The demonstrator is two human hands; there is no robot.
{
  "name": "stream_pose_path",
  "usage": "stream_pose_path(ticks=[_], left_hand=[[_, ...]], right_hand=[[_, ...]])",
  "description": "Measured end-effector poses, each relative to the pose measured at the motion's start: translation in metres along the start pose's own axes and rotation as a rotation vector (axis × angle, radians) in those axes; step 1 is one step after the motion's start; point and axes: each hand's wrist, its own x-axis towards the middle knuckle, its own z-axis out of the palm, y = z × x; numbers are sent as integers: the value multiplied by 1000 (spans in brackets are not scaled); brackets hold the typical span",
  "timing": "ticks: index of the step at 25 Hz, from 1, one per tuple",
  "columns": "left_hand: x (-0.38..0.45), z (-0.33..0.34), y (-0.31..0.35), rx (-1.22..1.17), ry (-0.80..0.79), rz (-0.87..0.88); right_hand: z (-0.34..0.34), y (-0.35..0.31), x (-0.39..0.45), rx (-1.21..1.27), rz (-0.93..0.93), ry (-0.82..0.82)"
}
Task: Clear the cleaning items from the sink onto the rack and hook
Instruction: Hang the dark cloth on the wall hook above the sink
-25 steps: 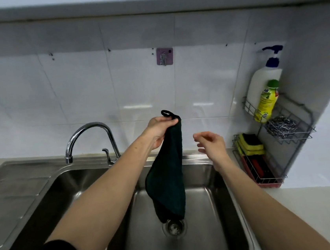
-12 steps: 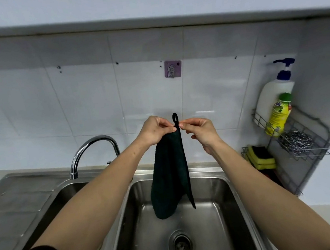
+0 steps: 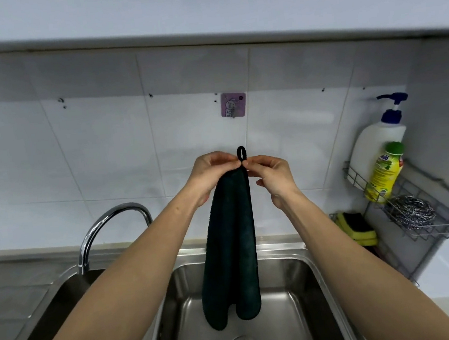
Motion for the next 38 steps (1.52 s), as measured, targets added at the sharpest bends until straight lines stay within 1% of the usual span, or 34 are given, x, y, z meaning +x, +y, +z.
stream_pose_path(ticks=[2,3,8,11,14,16,19,22,29,31,33,38], left_hand=[[13,5,6,-140,65,-35],[20,7,8,-174,98,-49],[53,12,12,-216,193,-23],[75,17,15,-260,235,-3],[97,21,19,-218,280,38],[112,22,18,-163,337,55],[129,22,15,-114,413,42],[139,20,13,-64,444,25],[140,17,-1,-28,427,-4],[137,13,-4,-36,377,-7],[132,6,-12,10,312,-32],[106,-14,-38,140,191,-165]], right_hand=[[4,-11,11,-24,-31,7],[6,-17,17,-30,-45,10],[7,-28,47,-57,-54,44],[9,-32,69,47,-7,101],[13,-36,89,139,21,135],[17,-38,101,162,30,141],[24,-38,117,181,55,160],[26,-35,128,178,73,178],[24,-22,126,167,69,142],[23,-18,123,118,48,97],[22,-11,119,48,46,33],[16,20,102,-104,113,-80]])
